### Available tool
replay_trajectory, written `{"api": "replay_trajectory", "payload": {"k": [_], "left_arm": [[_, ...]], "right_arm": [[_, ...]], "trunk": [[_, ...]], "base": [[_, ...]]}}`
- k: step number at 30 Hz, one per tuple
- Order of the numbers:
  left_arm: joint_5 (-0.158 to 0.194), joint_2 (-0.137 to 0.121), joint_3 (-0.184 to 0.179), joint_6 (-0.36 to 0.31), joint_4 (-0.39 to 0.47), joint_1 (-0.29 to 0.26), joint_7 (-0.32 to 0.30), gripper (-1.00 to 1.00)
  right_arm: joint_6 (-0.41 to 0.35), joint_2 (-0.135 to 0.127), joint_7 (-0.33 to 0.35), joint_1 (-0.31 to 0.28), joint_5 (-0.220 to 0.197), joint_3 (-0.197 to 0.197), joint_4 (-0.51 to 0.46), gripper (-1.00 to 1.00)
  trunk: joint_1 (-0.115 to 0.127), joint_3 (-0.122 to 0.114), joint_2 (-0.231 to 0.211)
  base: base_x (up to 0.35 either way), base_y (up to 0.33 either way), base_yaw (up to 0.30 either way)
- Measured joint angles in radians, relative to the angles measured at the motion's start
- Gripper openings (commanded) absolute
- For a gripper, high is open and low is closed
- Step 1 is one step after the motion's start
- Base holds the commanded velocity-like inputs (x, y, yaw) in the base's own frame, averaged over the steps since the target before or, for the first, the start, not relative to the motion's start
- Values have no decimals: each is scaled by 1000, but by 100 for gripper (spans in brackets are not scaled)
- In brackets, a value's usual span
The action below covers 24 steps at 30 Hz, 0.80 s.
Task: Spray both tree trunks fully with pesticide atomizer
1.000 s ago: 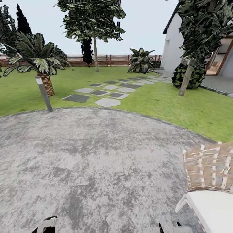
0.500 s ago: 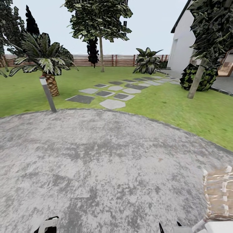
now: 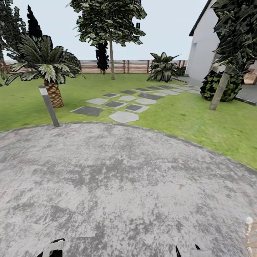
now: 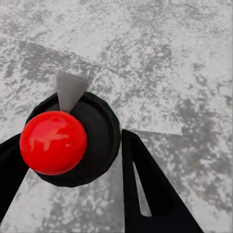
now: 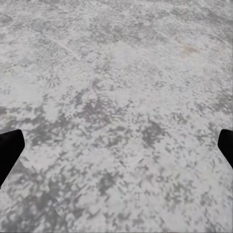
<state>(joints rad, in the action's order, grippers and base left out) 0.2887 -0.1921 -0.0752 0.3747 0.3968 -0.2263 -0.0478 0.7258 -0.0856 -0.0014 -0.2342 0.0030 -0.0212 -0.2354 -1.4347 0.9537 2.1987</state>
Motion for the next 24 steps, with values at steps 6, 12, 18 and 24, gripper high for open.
{"api": "replay_trajectory", "payload": {"k": [6,12,18,24], "left_arm": [[0,0,0,0,0,0,0,-100],[3,1,0,0,-13,0,0,-100],[3,1,0,0,-14,0,0,-100],[3,0,0,0,-14,0,0,-100]], "right_arm": [[0,0,0,0,0,0,0,100],[0,0,0,0,0,0,0,100],[0,0,0,0,1,0,0,100],[0,0,0,0,0,0,0,100]], "trunk": [[0,0,0],[0,0,0],[0,0,0],[0,0,0]], "base": [[340,0,0],[340,0,0],[340,0,0],[340,0,0]]}}
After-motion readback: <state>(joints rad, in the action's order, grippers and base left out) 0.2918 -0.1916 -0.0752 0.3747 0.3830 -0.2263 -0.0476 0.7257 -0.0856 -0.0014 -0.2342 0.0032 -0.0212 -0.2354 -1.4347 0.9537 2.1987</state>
